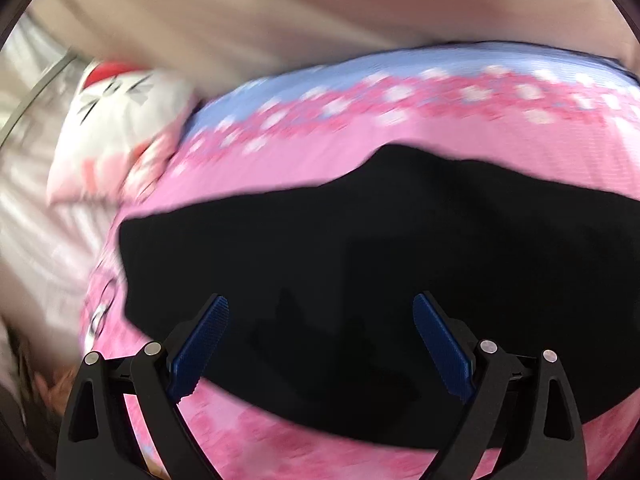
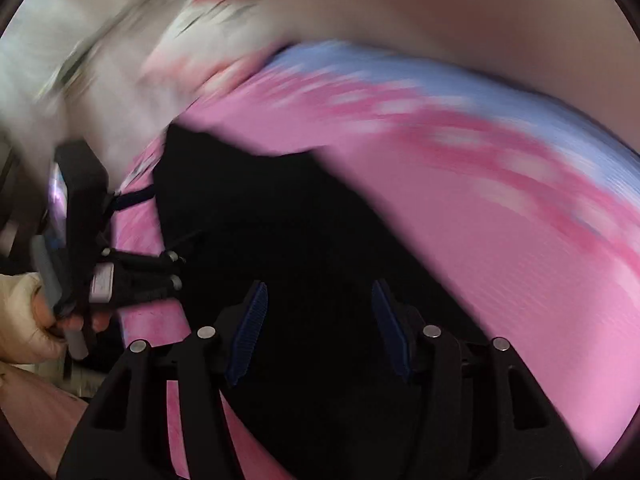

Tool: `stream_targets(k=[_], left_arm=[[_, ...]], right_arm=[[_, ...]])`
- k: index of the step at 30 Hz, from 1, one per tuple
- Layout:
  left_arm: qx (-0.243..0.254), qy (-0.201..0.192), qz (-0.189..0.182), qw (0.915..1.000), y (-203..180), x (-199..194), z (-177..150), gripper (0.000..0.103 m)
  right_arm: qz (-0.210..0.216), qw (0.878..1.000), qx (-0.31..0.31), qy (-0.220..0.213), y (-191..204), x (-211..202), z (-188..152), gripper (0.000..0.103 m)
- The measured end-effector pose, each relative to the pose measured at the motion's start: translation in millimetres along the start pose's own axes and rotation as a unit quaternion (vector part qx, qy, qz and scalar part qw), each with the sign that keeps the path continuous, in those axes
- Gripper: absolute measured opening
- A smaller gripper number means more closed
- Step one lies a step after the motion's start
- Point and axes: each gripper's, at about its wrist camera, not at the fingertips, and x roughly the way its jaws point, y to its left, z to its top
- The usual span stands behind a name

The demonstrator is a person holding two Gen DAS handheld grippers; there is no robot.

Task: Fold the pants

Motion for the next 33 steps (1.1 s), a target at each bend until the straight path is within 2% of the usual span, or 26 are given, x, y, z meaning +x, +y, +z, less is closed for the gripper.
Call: stream_targets(k=[2,3,4,5,6,7,9,10,12,14,15,16,17,18,20,21,22,24,25,26,27,29,30,31,33], left_arm=[[-0.01,0.015,0.029,0.9994,26,12,-14,0.092],[-0.016,0.021,0.045,0.9986,38,19,-20,0.092],[-0.026,0.031,0.057,0.9976,53,29,-25,0.092],[-0.035,0.04,0.059,0.9969,63,37,-28,0.092],[-0.044,0.048,0.061,0.996,74,46,-31,0.092],[-0.052,0.055,0.065,0.995,83,54,-34,0.092],[-0.063,0.062,0.071,0.9935,101,66,-37,0.092],[-0.071,0.057,0.067,0.9936,109,67,-38,0.092],[-0.091,0.047,0.051,0.9935,126,67,-42,0.092],[-0.104,0.049,0.041,0.9926,139,68,-46,0.092],[-0.109,0.05,0.039,0.9921,144,67,-49,0.092],[-0.113,0.053,0.033,0.9916,151,68,-51,0.092],[-0.113,0.055,0.029,0.9917,155,68,-53,0.092],[-0.112,0.055,0.031,0.9917,159,68,-54,0.092],[-0.108,0.049,0.028,0.9926,169,63,-57,0.092],[-0.107,0.042,0.023,0.9931,175,61,-58,0.092],[-0.106,0.035,0.019,0.9936,181,60,-60,0.092],[-0.108,0.029,0.015,0.9937,189,60,-60,0.092],[-0.111,0.025,0.009,0.9935,192,60,-59,0.092],[-0.114,0.024,0.005,0.9932,194,60,-57,0.092],[-0.116,0.024,0.002,0.9929,196,58,-55,0.092],[-0.118,0.018,-0.005,0.9929,198,52,-51,0.092],[-0.119,0.013,-0.012,0.9928,199,49,-49,0.092],[-0.121,0.01,-0.017,0.9925,200,47,-49,0.092],[-0.122,0.012,-0.028,0.9921,198,45,-46,0.092]], right_arm=[[0.003,0.999,-0.045,0.03,15,61,35,0.053],[-0.021,0.998,-0.044,0.035,6,91,54,0.052],[-0.018,0.999,-0.026,0.019,-8,103,69,0.049],[-0.001,1.0,0.009,-0.002,-24,106,86,0.038],[-0.004,0.999,0.052,0.004,-36,105,100,0.032],[-0.021,0.997,0.07,-0.002,-38,98,105,0.034],[-0.015,0.997,0.066,-0.042,-18,69,110,0.036],[-0.007,0.998,0.05,-0.04,-4,64,114,0.036],[0.011,1.0,0.003,-0.007,36,77,117,0.036],[0.038,0.998,-0.049,0.016,74,117,125,0.034],[0.037,0.998,-0.051,0.032,74,135,124,0.034],[0.018,0.996,-0.043,0.075,73,171,123,0.035],[0.014,0.998,-0.044,0.048,77,172,126,0.036],[0.02,0.998,-0.027,0.047,84,168,138,0.036],[0.051,0.999,-0.016,-0.003,102,149,151,0.036],[0.061,0.997,-0.033,-0.025,119,146,158,0.036],[0.061,0.997,-0.049,-0.018,128,158,161,0.036],[0.045,0.997,-0.05,0.033,131,209,167,0.036],[0.015,0.996,-0.053,0.063,128,242,165,0.035],[0.009,0.998,-0.056,0.038,128,246,169,0.035],[-0.004,0.998,-0.035,0.047,128,245,177,0.038],[0.006,1.0,-0.028,-0.005,138,220,178,0.038],[0.011,0.999,-0.032,-0.017,144,214,173,0.037],[0.006,0.999,-0.038,-0.006,148,220,163,0.038],[-0.032,0.997,-0.036,0.065,137,257,140,0.035]])
